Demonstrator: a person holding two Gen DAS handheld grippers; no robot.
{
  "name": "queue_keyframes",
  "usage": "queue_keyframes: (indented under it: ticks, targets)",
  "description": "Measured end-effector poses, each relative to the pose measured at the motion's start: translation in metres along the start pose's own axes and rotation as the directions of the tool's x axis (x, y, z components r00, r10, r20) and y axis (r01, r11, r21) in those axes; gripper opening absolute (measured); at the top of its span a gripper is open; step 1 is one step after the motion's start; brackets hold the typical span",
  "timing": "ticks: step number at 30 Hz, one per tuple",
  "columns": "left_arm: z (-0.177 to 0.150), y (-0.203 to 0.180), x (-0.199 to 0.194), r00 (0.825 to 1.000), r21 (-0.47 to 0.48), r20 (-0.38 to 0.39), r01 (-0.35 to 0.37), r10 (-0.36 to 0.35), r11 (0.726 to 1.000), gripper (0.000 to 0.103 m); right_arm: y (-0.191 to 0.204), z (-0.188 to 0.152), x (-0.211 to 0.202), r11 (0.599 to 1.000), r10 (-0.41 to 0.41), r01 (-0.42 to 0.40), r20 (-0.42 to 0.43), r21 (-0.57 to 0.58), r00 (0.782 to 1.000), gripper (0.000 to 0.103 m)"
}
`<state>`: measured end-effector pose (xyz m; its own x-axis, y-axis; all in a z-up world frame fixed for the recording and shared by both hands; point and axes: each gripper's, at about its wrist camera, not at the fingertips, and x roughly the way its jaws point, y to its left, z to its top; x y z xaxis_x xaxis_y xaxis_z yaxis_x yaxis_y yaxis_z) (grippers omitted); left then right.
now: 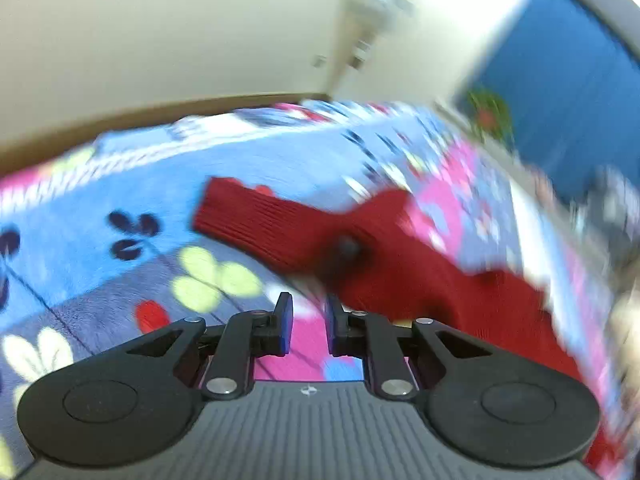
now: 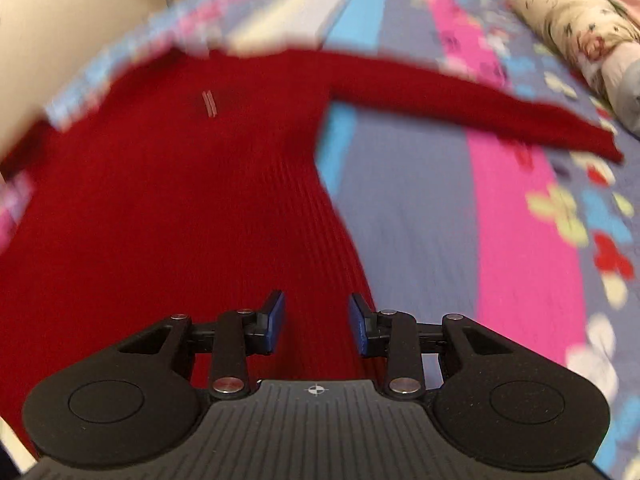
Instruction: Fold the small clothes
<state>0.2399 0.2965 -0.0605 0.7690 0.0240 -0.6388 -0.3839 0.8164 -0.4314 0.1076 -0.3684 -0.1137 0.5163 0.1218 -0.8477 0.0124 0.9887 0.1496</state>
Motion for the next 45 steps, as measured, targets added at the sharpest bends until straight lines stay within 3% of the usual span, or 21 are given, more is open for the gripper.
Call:
queue_keyframes:
  ticks: [3,5,7,12,13,15,17,18,20,23,25,26,29,30,31,32,33,35,37,40,45]
  targets:
    - [0.017,0.038,0.025,0.999,-0.182,-0.019,0.027,-0.031,0.983,0.032,0.002,-0.018,0.004,0.998,-0.039,0.04,0.013,-0.056,0.999,0.036]
    - [0.022,0.055,0.042,0.997,-0.275,-0.038,0.06,-0.073,0.96,0.054,-0.003,-0.018,0.004,1.0,-0.023,0.023,0.02,-0.019,1.0,0.036]
    - [0.025,0.059,0.058,0.996,-0.321,-0.045,0.06,-0.078,0.945,0.054,-0.007,-0.018,0.006,0.999,-0.008,0.007,0.024,0.038,1.0,0.036]
    - [0.033,0.054,0.086,0.998,-0.307,-0.007,0.059,-0.065,0.95,0.053,0.001,-0.029,0.008,0.999,-0.02,0.019,0.048,0.035,0.999,0.037]
    - [0.036,0.051,0.09,0.998,-0.295,-0.009,0.061,-0.066,0.953,0.05,0.001,-0.028,0.008,0.999,-0.02,0.018,0.05,0.035,0.999,0.037]
    - [0.043,0.047,0.097,0.999,-0.238,-0.034,0.024,-0.033,0.971,0.007,0.001,-0.03,0.008,0.999,-0.015,0.013,0.052,0.036,0.999,0.037]
    - [0.05,0.05,0.087,0.998,-0.202,0.017,-0.058,0.063,0.978,0.007,-0.003,-0.026,0.01,0.999,-0.011,0.008,0.051,0.041,0.999,0.037]
    - [0.058,0.053,0.066,0.969,-0.185,0.135,-0.178,0.205,0.967,0.007,-0.005,-0.025,0.011,0.999,-0.009,0.007,0.05,0.044,0.999,0.037]
    - [0.071,0.058,0.035,0.876,-0.193,0.286,-0.345,0.389,0.919,0.008,-0.005,-0.024,0.012,0.999,-0.01,0.007,0.049,0.047,0.999,0.037]
    - [0.076,0.077,0.02,0.873,-0.276,0.23,-0.366,0.43,0.889,0.012,-0.004,-0.022,0.013,0.999,-0.006,0.003,0.047,0.052,0.999,0.04]
    - [0.07,0.068,0.014,0.847,-0.217,0.261,-0.416,0.464,0.883,0.012,-0.003,-0.021,0.014,0.999,-0.007,0.005,0.047,0.052,0.999,0.04]
    - [0.068,0.059,0.015,0.846,-0.16,0.283,-0.423,0.452,0.892,0.012,-0.003,-0.021,0.014,0.999,-0.007,0.005,0.048,0.053,0.999,0.04]
    - [0.055,0.041,0.019,0.886,-0.001,0.313,-0.36,0.342,0.933,0.013,-0.004,-0.02,0.012,0.998,-0.009,0.006,0.05,0.064,0.999,0.04]
    - [0.052,0.038,0.033,0.913,0.05,0.269,-0.331,0.306,0.942,0.016,-0.004,-0.021,0.011,0.998,-0.009,0.005,0.053,0.066,0.999,0.039]
    - [0.047,0.041,0.051,0.946,0.091,0.14,-0.306,0.292,0.948,0.027,-0.005,-0.021,0.009,0.998,-0.01,0.006,0.056,0.068,0.998,0.039]
    - [0.041,0.045,0.067,0.951,0.109,0.029,-0.31,0.308,0.945,0.027,-0.005,-0.022,0.006,0.997,-0.01,0.005,0.059,0.072,0.998,0.039]
    - [0.035,0.038,0.059,0.942,0.156,0.101,-0.332,0.32,0.93,0.027,-0.006,-0.023,0.003,0.997,-0.011,0.006,0.062,0.076,0.998,0.039]
    - [0.04,0.016,0.047,0.911,0.22,0.135,-0.412,0.39,0.884,0.027,-0.011,-0.025,-0.004,0.996,-0.037,0.03,0.074,0.089,0.997,0.039]
    - [0.041,0.003,0.015,0.942,0.167,0.165,-0.32,0.294,0.933,0.029,-0.02,-0.026,-0.012,0.992,-0.059,0.048,0.091,0.12,0.994,0.039]
    - [0.03,-0.027,-0.017,0.983,0.177,0.065,-0.179,0.17,0.968,0.03,-0.039,-0.029,-0.022,0.978,-0.08,0.057,0.113,0.2,0.99,0.04]
    - [-0.027,-0.064,-0.067,0.991,0.298,-0.115,-0.032,0.069,0.954,0.03,-0.059,-0.044,-0.025,0.971,-0.011,-0.008,0.078,0.24,0.997,0.045]
